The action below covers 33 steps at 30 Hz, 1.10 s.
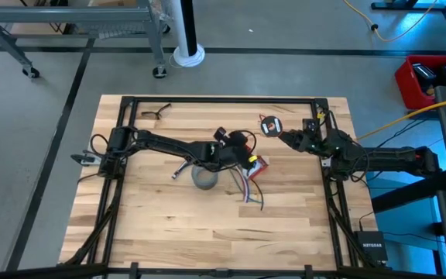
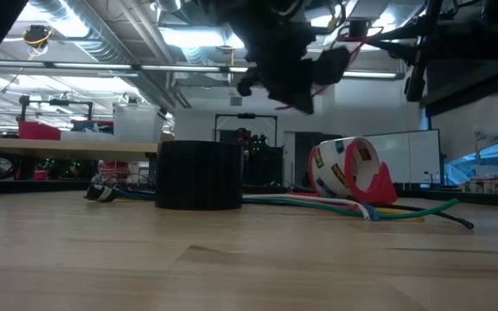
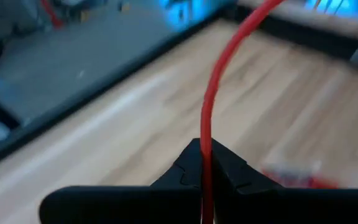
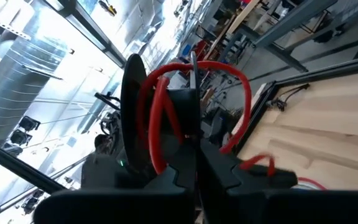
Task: Coil cords
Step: Coil the red wire on the black spool
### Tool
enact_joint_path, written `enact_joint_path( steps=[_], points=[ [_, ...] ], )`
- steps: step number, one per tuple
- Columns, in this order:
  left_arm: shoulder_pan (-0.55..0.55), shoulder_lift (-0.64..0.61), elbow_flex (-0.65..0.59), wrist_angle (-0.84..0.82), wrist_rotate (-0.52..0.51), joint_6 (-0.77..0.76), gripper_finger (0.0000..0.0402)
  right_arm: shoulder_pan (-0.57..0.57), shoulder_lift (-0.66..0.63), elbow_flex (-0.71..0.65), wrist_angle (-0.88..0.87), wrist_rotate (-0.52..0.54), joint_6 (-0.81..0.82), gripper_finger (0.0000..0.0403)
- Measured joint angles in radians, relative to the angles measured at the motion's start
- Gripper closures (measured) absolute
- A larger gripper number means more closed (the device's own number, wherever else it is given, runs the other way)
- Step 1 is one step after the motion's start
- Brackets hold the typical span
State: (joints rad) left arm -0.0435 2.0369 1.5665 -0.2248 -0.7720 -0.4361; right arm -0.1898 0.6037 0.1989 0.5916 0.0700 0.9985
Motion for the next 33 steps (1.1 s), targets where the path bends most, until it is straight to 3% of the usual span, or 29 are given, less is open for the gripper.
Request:
enact_joint_path(
  steps=[6, 18, 26, 33],
  points=[
    [0.015, 0.003, -0.095, 0.362, 0.008, 0.121, 0.0401, 0.0, 0.0, 0.0, 0.002, -0.003, 0.0, 0.04],
    [0.048, 0.045, -0.313, 0.993, 0.068, 0.072, 0.0401, 0.0, 0.0, 0.0, 0.01, -0.003, 0.0, 0.04],
    [0.054, 0.045, -0.347, 0.967, 0.156, 0.01, 0.0395, 0.0, 0.0, 0.0, 0.012, -0.003, 0.0, 0.04],
    [0.067, 0.045, -0.345, 0.969, 0.333, 0.014, 0.0347, 0.0, 0.0, 0.0, 0.01, -0.003, 0.0, 0.04]
  ],
)
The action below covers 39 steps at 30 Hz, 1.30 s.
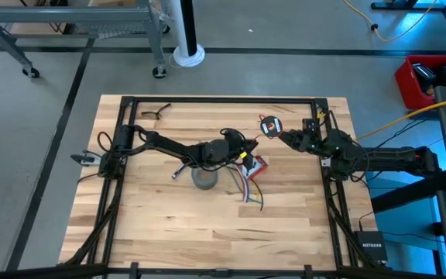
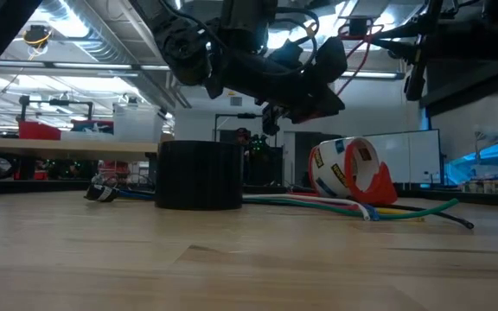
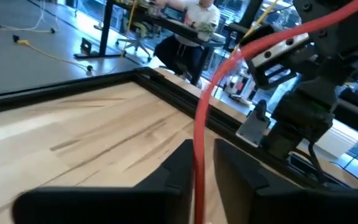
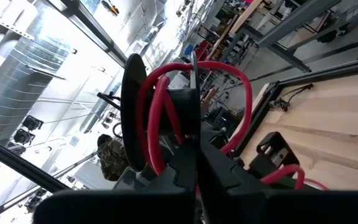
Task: Coil cords
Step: Coil the red wire on the black spool
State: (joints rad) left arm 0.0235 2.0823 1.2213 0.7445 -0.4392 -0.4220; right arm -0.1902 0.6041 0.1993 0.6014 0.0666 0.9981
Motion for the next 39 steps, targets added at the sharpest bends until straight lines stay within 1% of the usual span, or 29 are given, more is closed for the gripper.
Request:
enact_joint_path(
  steps=[5, 7, 11, 16, 19, 22, 26, 30, 33, 36, 39],
  points=[
    [-0.001, 0.0, 0.001, 0.002, 0.01, 0.011, 0.0309, 0.0, 0.0, 0.0, 0.0, 0.0, 0.0, 0.04],
    [-0.001, 0.0, 0.001, 0.001, 0.011, 0.059, 0.03, 0.0, 0.0, 0.0, -0.001, 0.0, 0.0, 0.04],
    [-0.004, 0.0, 0.001, 0.021, 0.011, 0.215, 0.0296, 0.0, 0.0, 0.0, -0.001, 0.0, 0.0, 0.04],
    [-0.019, 0.0, 0.002, 0.132, 0.011, 0.357, 0.0297, 0.0, 0.0, 0.0, -0.002, 0.0, 0.0, 0.04],
    [-0.021, 0.0, 0.002, 0.161, 0.012, 0.421, 0.0296, 0.0, 0.0, 0.0, -0.003, 0.0, 0.0, 0.04],
    [-0.012, 0.0, 0.002, 0.19, 0.01, 0.43, 0.0296, 0.0, 0.0, 0.0, -0.003, 0.0, 0.002, 0.04],
    [0.003, 0.0, 0.002, 0.185, 0.012, 0.421, 0.0295, 0.0, 0.0, 0.0, -0.004, -0.008, 0.02, 0.04],
    [0.016, 0.0, 0.024, 0.186, 0.073, 0.403, 0.0295, 0.0, 0.001, 0.0, -0.001, -0.031, 0.032, 0.04],
    [0.022, 0.0, 0.061, 0.184, 0.115, 0.419, 0.0295, 0.0, 0.003, 0.0, -0.001, -0.035, 0.045, 0.04],
    [0.03, 0.0, 0.087, 0.177, 0.12, 0.462, 0.0298, 0.0, 0.002, 0.0, 0.0, -0.035, 0.045, 0.04],
    [0.038, 0.0, 0.095, 0.172, 0.12, 0.466, 0.0299, 0.0, 0.002, 0.0, 0.001, -0.034, 0.045, 0.04]
  ],
)
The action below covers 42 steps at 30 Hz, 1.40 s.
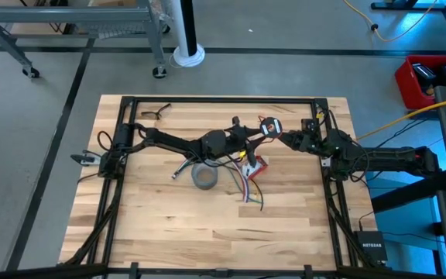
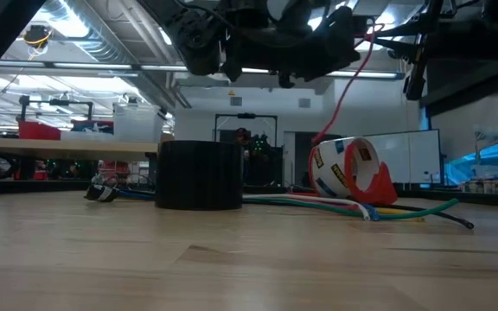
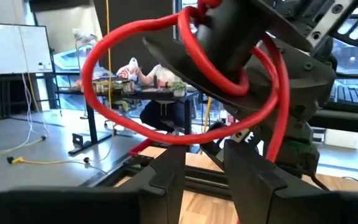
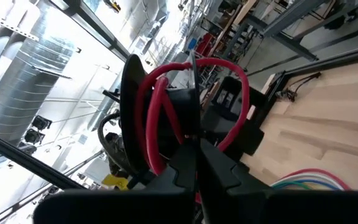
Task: Coil cords
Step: Coil the red wire on the black spool
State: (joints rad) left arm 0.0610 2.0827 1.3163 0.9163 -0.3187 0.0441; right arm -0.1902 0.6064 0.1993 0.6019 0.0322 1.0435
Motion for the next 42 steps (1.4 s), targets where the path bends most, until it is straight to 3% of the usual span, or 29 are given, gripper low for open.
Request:
enact_joint_path(
  steps=[6, 14, 23, 34, 38, 42],
  points=[
    [-0.007, 0.0, 0.0, -0.019, -0.002, -0.029, 0.03, 0.0, 0.0, 0.0, -0.001, 0.0, 0.0, 0.04],
    [-0.042, 0.0, 0.0, -0.001, -0.009, 0.079, 0.03, 0.0, 0.0, 0.0, -0.003, 0.0, 0.0, 0.04],
    [-0.071, 0.0, 0.0, 0.004, -0.147, 0.151, 0.03, 0.0, 0.0, 0.0, -0.006, 0.0, -0.001, 0.04],
    [-0.103, 0.0, 0.0, 0.01, -0.157, 0.165, 0.03, 0.0, 0.0, 0.0, -0.008, 0.0, -0.012, 0.04],
    [-0.098, 0.0, 0.0, 0.009, -0.152, 0.111, 0.03, 0.0, 0.0, 0.0, -0.008, 0.0, -0.013, 0.04],
    [-0.087, 0.0, 0.0, 0.009, -0.058, -0.044, 0.03, 0.0, 0.0, 0.0, -0.008, 0.0, -0.013, 0.04]
  ],
)
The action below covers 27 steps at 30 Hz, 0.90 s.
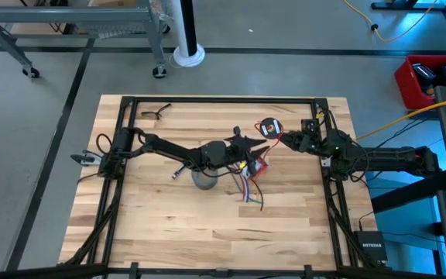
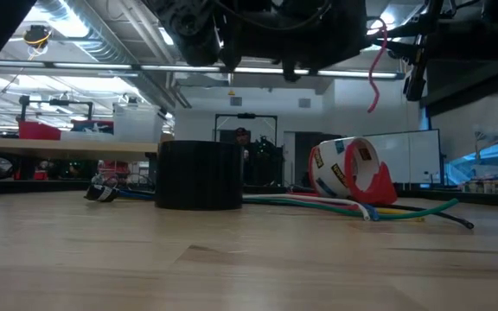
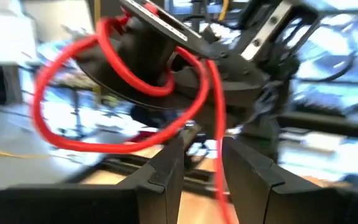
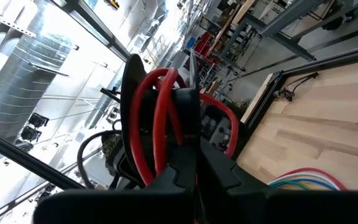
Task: Coil cords
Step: Coil the red wire on the black spool
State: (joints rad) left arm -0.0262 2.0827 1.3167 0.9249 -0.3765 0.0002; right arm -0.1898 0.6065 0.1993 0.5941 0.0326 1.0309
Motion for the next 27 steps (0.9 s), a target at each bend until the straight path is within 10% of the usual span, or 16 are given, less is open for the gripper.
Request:
enact_joint_path(
  steps=[27],
  points=[
    [0.029, 0.011, 0.101, -0.217, 0.073, -0.129, 0.0299, 0.0, 0.079, -0.001, 0.057, 0.027, -0.017, 0.04]
  ],
)
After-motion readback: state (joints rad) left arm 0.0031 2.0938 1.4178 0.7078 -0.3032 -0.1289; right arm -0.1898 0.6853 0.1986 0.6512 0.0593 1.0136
